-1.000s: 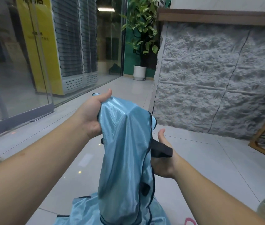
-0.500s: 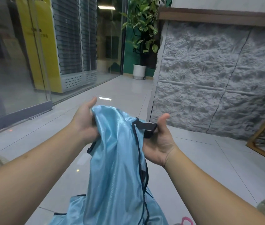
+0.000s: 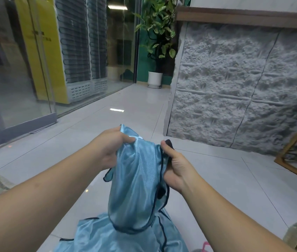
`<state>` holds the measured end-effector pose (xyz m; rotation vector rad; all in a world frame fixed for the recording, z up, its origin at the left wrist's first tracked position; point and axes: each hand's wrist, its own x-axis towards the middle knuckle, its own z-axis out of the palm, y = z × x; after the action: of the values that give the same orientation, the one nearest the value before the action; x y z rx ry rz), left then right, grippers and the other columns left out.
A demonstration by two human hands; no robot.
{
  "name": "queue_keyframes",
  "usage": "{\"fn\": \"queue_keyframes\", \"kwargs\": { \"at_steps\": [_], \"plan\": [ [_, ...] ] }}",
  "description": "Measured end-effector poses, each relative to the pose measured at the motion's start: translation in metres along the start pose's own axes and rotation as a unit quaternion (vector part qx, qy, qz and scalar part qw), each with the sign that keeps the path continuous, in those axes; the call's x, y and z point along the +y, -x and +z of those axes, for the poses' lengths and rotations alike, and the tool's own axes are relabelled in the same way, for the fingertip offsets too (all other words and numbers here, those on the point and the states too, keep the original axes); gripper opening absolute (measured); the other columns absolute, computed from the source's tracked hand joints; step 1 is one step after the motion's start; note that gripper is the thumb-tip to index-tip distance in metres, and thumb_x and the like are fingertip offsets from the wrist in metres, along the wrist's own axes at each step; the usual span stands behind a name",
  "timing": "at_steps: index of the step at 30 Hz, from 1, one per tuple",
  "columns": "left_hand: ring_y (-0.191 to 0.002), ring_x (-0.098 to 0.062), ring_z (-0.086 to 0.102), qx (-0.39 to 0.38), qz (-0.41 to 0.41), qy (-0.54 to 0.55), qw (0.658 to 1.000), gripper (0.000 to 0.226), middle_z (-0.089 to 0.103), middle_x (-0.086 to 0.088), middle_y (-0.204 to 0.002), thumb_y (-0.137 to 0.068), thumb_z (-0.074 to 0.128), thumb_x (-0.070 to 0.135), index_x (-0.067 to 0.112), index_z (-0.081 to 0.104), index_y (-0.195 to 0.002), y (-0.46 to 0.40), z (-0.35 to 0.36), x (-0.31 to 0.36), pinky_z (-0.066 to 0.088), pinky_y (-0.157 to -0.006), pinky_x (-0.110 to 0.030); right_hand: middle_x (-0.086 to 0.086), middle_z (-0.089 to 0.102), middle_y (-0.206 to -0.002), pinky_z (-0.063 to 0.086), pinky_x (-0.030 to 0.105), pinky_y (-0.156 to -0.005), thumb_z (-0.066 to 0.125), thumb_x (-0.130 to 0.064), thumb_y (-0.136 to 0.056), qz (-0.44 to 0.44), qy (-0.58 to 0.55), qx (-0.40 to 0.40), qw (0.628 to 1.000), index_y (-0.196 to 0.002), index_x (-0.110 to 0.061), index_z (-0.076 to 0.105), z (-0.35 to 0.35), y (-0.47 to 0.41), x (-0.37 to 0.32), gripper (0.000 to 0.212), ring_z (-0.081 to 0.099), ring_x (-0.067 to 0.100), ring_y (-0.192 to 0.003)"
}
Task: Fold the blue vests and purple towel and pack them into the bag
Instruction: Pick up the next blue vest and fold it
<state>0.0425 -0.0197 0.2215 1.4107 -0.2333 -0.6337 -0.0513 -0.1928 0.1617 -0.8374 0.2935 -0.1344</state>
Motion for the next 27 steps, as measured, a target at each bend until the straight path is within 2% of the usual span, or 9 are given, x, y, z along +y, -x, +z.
{"fn": "queue_keyframes", "kwargs": {
  "at_steps": [2, 5, 9, 12, 14, 16, 19, 23, 27],
  "plan": [
    [-0.091, -0.035, 0.077, -0.006, 0.005, -0.014, 1.0, 0.031, 0.077, -0.02, -0.111, -0.095, 0.064, -0.004, 0.008, 0.066, -0.123, 0.0, 0.001, -0.001, 0.063, -0.077, -0.048, 0.027, 0.073, -0.119, 0.058, 0.05, -0.094, 0.08, -0.015, -0.084, -0.009, 0.007, 0.012, 1.0, -0.113, 0.006, 0.073, 0.006, 0.003, -0.001, 0.036, 0.074, 0.04, -0.108],
    [-0.105, -0.04, 0.074, -0.072, -0.012, -0.046, 0.996, 0.069, 0.07, -0.016, -0.13, -0.09, 0.071, -0.005, 0.03, 0.051, -0.146, -0.001, -0.005, -0.006, 0.058, -0.093, -0.059, 0.029, 0.073, -0.117, 0.063, 0.046, -0.08, 0.079, 0.001, -0.082, -0.013, 0.066, 0.002, 0.998, -0.124, 0.011, 0.065, 0.016, 0.008, -0.005, 0.046, 0.074, 0.041, -0.105],
    [-0.111, -0.035, 0.071, -0.035, 0.015, 0.001, 0.999, 0.114, 0.027, -0.003, -0.167, -0.087, 0.076, -0.004, 0.054, 0.01, -0.159, 0.003, -0.003, -0.007, 0.063, -0.08, -0.049, 0.028, 0.074, -0.113, 0.065, 0.05, -0.072, 0.077, 0.017, -0.076, -0.058, 0.127, 0.083, 0.987, -0.127, 0.003, 0.054, 0.02, 0.01, -0.016, 0.058, 0.077, 0.041, -0.095],
    [-0.107, -0.033, 0.073, 0.008, 0.06, -0.052, 0.997, 0.088, 0.057, -0.014, -0.143, -0.083, 0.082, 0.0, 0.04, 0.046, -0.152, 0.002, 0.003, -0.008, 0.063, -0.085, -0.047, 0.026, 0.075, -0.108, 0.064, 0.053, -0.07, 0.084, 0.008, -0.068, -0.063, 0.129, 0.13, 0.981, -0.128, 0.004, 0.057, 0.022, 0.003, -0.018, 0.066, 0.078, 0.041, -0.089],
    [-0.089, -0.032, 0.077, 0.047, 0.077, -0.107, 0.99, 0.045, 0.076, -0.022, -0.107, -0.081, 0.085, 0.004, 0.016, 0.073, -0.123, 0.001, 0.006, -0.004, 0.064, -0.083, -0.048, 0.024, 0.077, -0.104, 0.064, 0.056, -0.074, 0.087, 0.001, -0.064, -0.047, 0.111, 0.15, 0.981, -0.13, 0.005, 0.06, 0.028, 0.005, -0.021, 0.071, 0.078, 0.04, -0.087],
    [-0.083, -0.033, 0.077, 0.046, 0.071, -0.155, 0.984, 0.026, 0.078, -0.022, -0.096, -0.079, 0.087, 0.007, 0.007, 0.078, -0.102, 0.003, 0.008, 0.004, 0.064, -0.081, -0.046, 0.023, 0.077, -0.106, 0.064, 0.056, -0.075, 0.089, -0.004, -0.065, -0.033, 0.099, 0.152, 0.983, -0.134, 0.003, 0.058, 0.033, 0.008, -0.026, 0.076, 0.078, 0.04, -0.09],
    [-0.093, -0.038, 0.077, -0.037, 0.038, -0.231, 0.972, 0.026, 0.078, -0.022, -0.096, -0.076, 0.085, -0.001, 0.003, 0.079, -0.101, 0.011, 0.008, 0.018, 0.061, -0.087, -0.042, 0.024, 0.076, -0.112, 0.063, 0.053, -0.082, 0.085, -0.011, -0.082, -0.013, 0.112, 0.116, 0.987, -0.133, 0.006, 0.061, 0.041, 0.019, -0.037, 0.058, 0.077, 0.041, -0.098],
    [-0.09, -0.037, 0.076, -0.012, 0.039, -0.431, 0.901, 0.029, 0.079, -0.016, -0.09, -0.071, 0.091, 0.002, 0.007, 0.08, -0.098, 0.017, 0.009, 0.02, 0.062, -0.088, -0.045, 0.025, 0.05, -0.151, 0.063, 0.045, -0.062, 0.078, 0.015, -0.078, -0.024, 0.111, 0.037, 0.993, -0.166, -0.027, 0.002, 0.042, 0.026, -0.042, 0.123, 0.078, 0.033, -0.087],
    [-0.083, -0.033, 0.071, 0.034, 0.045, -0.63, 0.775, 0.037, 0.077, -0.014, -0.093, -0.075, 0.091, 0.029, 0.008, 0.076, -0.102, 0.023, 0.018, 0.022, 0.06, -0.069, -0.035, 0.021, 0.042, -0.159, 0.064, 0.042, -0.065, 0.073, 0.026, -0.073, -0.06, 0.13, 0.023, 0.989, -0.167, -0.03, 0.009, 0.042, 0.022, -0.04, 0.127, 0.069, 0.037, -0.11]
  ]
}}
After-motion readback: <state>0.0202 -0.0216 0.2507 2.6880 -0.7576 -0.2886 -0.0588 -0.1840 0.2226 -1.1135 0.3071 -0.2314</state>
